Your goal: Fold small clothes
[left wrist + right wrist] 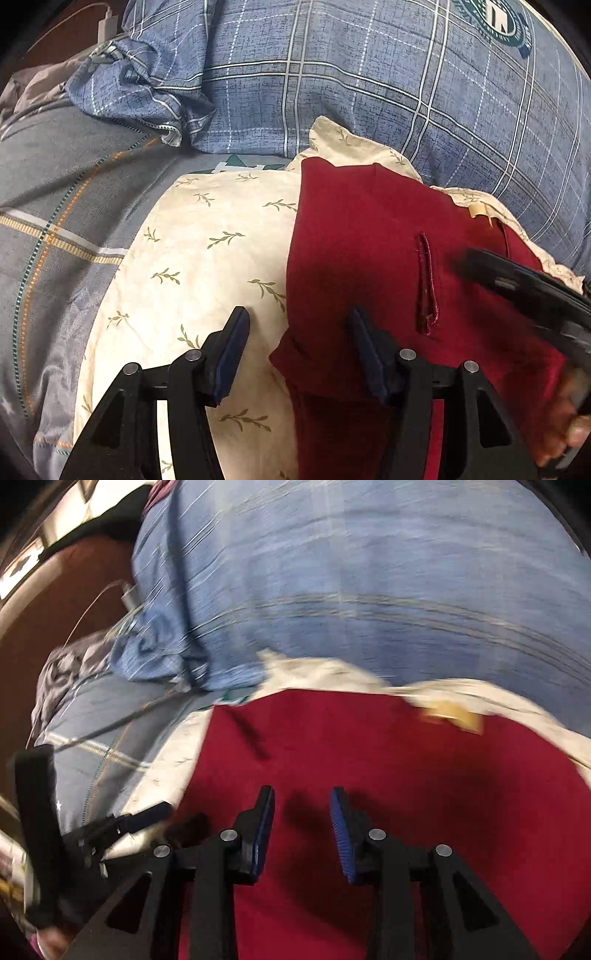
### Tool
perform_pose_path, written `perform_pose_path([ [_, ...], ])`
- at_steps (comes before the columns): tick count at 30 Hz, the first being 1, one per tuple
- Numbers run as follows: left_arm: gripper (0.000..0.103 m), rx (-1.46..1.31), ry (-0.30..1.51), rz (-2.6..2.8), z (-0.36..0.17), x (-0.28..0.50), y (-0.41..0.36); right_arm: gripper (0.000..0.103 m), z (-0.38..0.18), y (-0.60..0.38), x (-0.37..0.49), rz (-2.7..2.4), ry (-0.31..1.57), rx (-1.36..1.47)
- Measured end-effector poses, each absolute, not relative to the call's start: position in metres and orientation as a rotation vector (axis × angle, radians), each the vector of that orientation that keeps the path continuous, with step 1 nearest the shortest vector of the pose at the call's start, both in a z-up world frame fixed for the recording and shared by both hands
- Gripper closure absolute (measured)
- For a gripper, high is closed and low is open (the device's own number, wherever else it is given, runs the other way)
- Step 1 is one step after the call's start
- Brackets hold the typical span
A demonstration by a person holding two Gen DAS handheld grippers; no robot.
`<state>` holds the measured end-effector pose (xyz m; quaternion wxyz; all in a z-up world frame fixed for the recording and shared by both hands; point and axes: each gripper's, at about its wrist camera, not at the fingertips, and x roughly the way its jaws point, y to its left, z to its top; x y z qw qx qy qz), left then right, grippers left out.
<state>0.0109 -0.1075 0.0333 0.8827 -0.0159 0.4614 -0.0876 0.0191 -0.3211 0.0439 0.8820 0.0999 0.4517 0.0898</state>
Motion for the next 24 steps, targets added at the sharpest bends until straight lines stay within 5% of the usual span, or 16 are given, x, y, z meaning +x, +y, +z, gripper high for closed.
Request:
perform_pose_path([
  [7, 0.042, -0.025, 0.968, -0.179, 0.030, 0.014, -0.109, 0.073, 0.030, -0.310, 0.030, 0.149, 0.946, 0.127],
  [14, 0.037, -0.032, 0.971, -0.165, 0.030, 0.011, -0.107, 0.054, 0.055, -0.317, 0.038, 0.196, 0.888, 0.098],
  [21, 0.032, -0.023, 0.974, -0.155, 0.028, 0.016, -0.108, 0.058, 0.022, -0.300, 0.075, 0.318, 1.033, -0.091],
  [24, 0.031, -0.023, 0.976, -0.155, 0.027, 0.018, -0.109, 0.069, 0.022, -0.306, 0.072, 0.366, 1.044, -0.022],
])
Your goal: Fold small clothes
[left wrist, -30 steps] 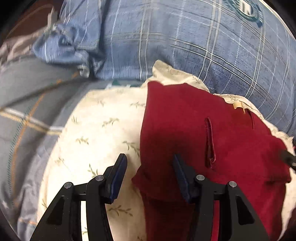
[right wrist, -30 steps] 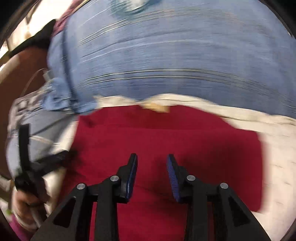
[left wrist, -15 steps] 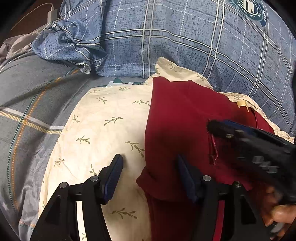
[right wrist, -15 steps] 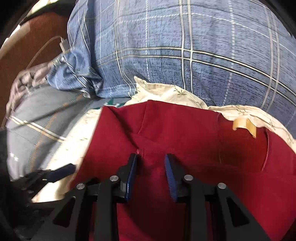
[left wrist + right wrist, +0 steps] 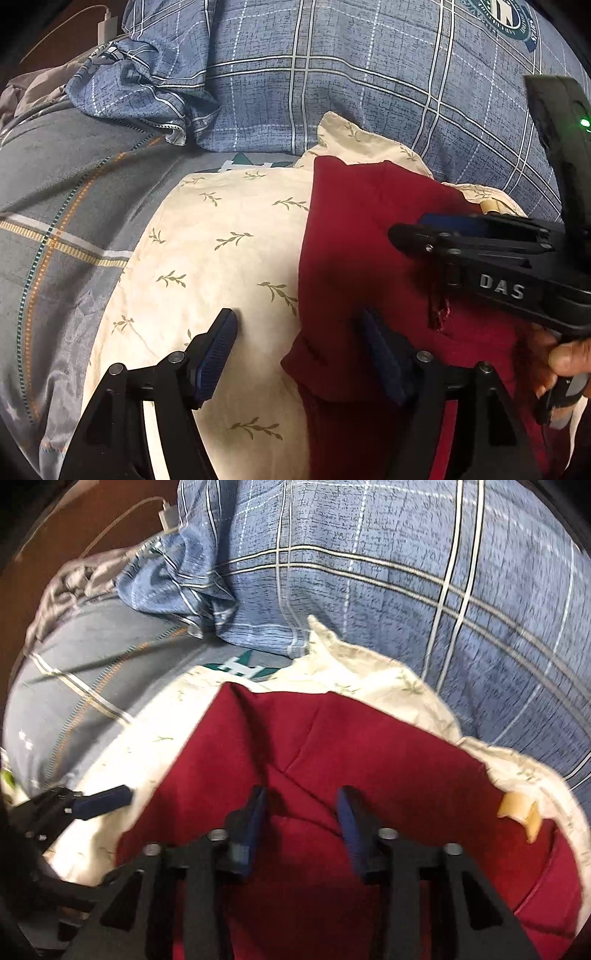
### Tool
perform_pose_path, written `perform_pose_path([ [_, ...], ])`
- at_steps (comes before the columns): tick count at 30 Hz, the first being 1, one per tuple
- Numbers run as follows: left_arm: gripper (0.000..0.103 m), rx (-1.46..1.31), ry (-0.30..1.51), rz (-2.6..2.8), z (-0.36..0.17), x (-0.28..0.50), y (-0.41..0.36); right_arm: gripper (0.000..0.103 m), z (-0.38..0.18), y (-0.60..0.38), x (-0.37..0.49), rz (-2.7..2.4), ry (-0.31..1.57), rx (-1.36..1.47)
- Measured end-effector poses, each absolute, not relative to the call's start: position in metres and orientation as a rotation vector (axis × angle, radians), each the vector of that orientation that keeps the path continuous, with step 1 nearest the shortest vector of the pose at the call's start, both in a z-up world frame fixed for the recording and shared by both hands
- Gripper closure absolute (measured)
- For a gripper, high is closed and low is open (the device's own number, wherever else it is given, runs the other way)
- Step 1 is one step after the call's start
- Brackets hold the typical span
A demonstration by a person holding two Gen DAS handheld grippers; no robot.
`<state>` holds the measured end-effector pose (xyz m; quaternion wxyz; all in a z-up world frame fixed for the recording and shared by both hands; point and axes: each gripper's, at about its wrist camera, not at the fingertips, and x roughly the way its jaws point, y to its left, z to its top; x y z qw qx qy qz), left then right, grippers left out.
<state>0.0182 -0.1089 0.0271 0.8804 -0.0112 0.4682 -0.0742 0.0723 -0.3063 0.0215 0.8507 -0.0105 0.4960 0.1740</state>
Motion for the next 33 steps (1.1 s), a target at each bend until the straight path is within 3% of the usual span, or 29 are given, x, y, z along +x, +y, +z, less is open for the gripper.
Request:
perform_pose_path([
  [6, 0.029, -0.031, 0.977, -0.147, 0.026, 0.020, -0.109, 0.066, 0.024, -0.305, 0.074, 0.431, 1.056, -0.027],
  [9, 0.029, -0.028, 0.975, -0.145, 0.026, 0.020, -0.110, 0.072, 0.018, -0.296, 0.074, 0.409, 1.048, -0.079],
  [11, 0.029, -0.035, 0.977, -0.146, 0.026, 0.020, -0.109, 0.085, 0.019, -0.293, 0.071, 0.372, 1.033, -0.080],
  [14, 0.029, -0.035, 0.977, -0.147, 0.026, 0.019, -0.109, 0.093, 0.028, -0.288, 0.062, 0.315, 0.974, -0.161],
  [18, 0.028, -0.037, 0.979, -0.141, 0.025, 0.020, -0.109, 0.093, 0.022, -0.306, 0.067, 0.191, 0.959, -0.104],
  [21, 0.028, -0.035, 0.978, -0.140, 0.025, 0.020, -0.110, 0.090, 0.026, -0.319, 0.061, 0.189, 0.944, -0.001],
  [25, 0.028, -0.037, 0.978, -0.137, 0.026, 0.020, -0.110, 0.068, 0.057, -0.334, 0.028, 0.232, 0.880, 0.151],
  [33, 0.028, -0.050, 0.982, -0.136, 0.029, 0.016, -0.108, 0.064, 0.041, -0.334, -0.019, 0.235, 0.945, 0.129],
])
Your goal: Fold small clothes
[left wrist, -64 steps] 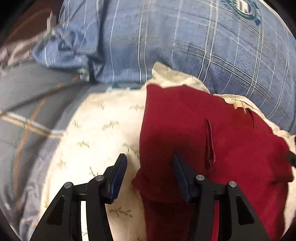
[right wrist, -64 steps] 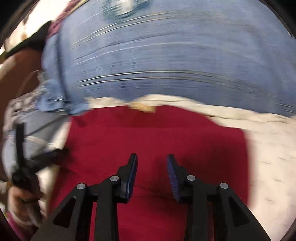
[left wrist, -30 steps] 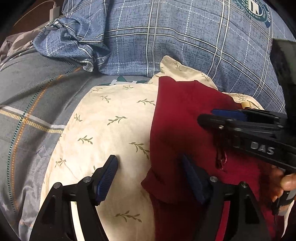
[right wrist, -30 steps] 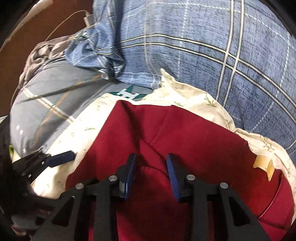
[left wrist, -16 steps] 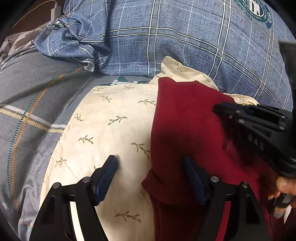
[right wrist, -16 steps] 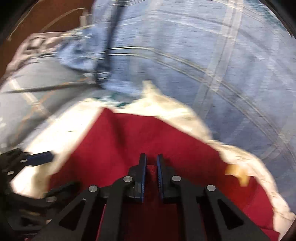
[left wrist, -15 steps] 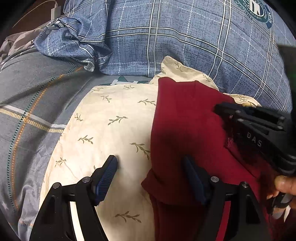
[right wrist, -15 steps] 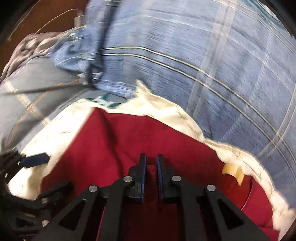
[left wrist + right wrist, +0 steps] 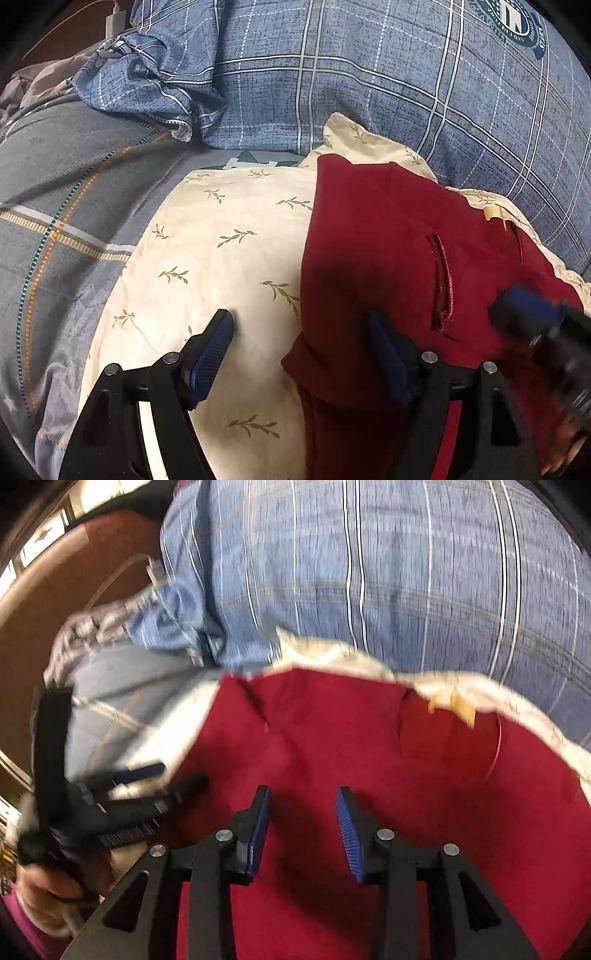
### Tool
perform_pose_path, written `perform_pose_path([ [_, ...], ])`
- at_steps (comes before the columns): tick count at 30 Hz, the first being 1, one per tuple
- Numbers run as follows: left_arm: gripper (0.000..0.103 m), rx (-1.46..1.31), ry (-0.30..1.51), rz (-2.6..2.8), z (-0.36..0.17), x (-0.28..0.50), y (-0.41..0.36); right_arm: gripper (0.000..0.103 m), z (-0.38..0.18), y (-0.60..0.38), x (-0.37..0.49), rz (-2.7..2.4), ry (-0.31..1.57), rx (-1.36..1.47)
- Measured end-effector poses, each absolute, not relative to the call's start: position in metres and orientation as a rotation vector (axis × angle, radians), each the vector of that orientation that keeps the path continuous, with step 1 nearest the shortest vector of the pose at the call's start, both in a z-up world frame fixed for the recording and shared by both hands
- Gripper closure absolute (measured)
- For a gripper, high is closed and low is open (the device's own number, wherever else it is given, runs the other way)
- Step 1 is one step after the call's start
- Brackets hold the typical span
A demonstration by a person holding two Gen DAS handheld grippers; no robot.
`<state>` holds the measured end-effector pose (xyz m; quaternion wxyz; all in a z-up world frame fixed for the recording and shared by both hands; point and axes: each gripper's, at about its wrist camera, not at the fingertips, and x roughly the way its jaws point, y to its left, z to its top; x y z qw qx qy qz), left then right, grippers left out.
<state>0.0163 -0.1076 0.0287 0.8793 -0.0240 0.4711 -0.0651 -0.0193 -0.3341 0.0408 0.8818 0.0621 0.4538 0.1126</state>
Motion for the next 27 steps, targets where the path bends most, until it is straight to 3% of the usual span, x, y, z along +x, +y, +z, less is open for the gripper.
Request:
perform_pose_path([
  [12, 0.031, 0.007, 0.899, -0.149, 0.042, -0.007, -0.115, 0.056, 0.051, -0.336, -0.100, 0.201, 0.935, 0.157],
  [16, 0.030, 0.010, 0.858, -0.144, 0.050, -0.029, -0.115, 0.044, 0.058, -0.356, -0.146, 0.114, 0.923, 0.177],
  [21, 0.030, 0.034, 0.815, -0.145, 0.062, -0.061, -0.113, 0.043, 0.063, -0.388, -0.199, 0.007, 0.919, 0.251],
  [27, 0.027, 0.067, 0.766, -0.154, 0.080, -0.111, -0.111, 0.034, 0.069, -0.409, -0.257, -0.075, 0.882, 0.337],
])
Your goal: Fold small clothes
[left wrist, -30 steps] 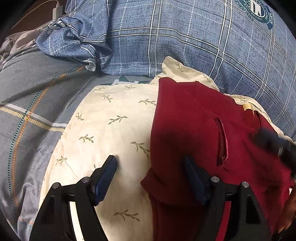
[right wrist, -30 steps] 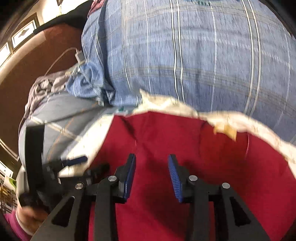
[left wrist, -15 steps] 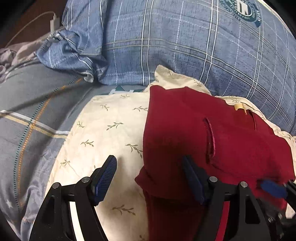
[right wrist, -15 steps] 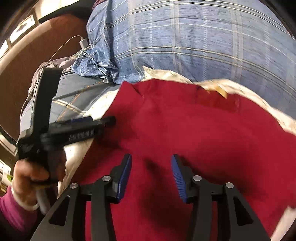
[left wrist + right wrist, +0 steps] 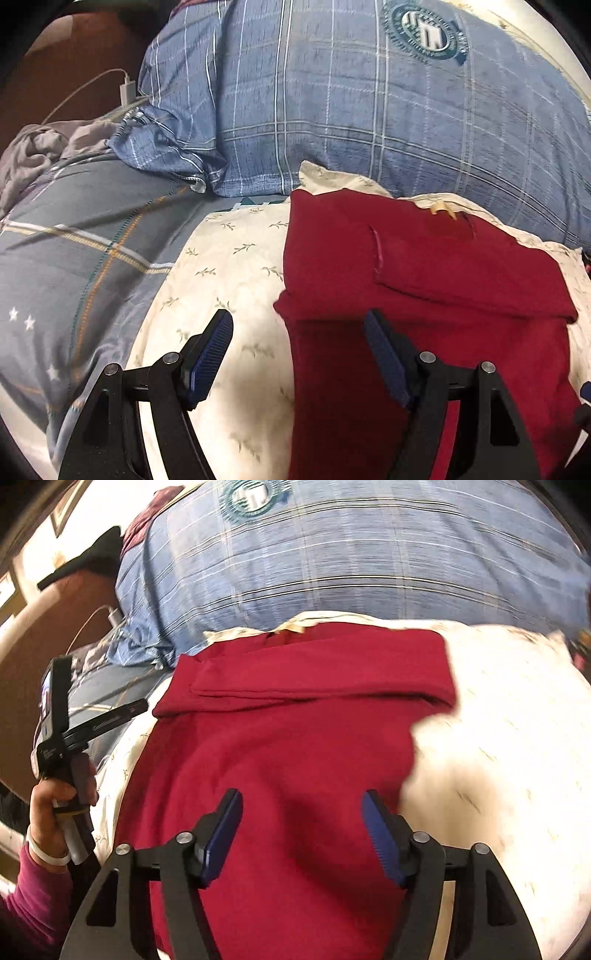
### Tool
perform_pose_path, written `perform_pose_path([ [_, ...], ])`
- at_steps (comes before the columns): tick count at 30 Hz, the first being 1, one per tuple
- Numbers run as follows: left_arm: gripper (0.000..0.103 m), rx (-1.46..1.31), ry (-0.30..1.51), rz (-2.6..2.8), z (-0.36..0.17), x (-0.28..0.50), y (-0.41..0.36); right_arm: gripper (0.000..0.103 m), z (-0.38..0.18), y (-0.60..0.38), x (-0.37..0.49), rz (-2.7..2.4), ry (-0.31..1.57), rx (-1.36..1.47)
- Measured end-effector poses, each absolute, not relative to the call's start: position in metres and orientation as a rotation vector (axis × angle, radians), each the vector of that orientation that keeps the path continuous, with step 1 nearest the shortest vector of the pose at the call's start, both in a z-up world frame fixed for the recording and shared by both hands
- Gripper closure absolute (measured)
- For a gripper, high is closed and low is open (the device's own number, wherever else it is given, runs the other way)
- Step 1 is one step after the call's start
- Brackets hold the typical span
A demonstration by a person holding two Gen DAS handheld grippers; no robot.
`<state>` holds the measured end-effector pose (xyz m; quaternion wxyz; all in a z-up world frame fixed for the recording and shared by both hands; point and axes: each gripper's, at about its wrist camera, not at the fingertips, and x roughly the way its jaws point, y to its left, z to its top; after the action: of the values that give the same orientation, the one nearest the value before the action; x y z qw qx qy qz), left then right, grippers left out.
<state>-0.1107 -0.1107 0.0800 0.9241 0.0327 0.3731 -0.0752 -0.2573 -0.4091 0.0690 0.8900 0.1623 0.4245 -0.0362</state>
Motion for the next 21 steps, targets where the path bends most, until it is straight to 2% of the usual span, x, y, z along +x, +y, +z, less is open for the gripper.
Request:
perform_pose_path([
  [2, 0.024, 0.047, 0.765, -0.160, 0.081, -0.127, -0.108, 0.034, 0.068, -0.412, -0.267, -0.086, 0.885, 0.354],
  [12, 0.024, 0.074, 0.845, -0.205, 0.066, -0.204, -0.102, 0.030, 0.058, -0.428, -0.314, -0.137, 0.845, 0.428],
  [21, 0.024, 0.106, 0.880, -0.311, 0.073, -0.254, -0.058, 0.030, 0.049, -0.436, -0.340, -0.111, 0.859, 0.434],
])
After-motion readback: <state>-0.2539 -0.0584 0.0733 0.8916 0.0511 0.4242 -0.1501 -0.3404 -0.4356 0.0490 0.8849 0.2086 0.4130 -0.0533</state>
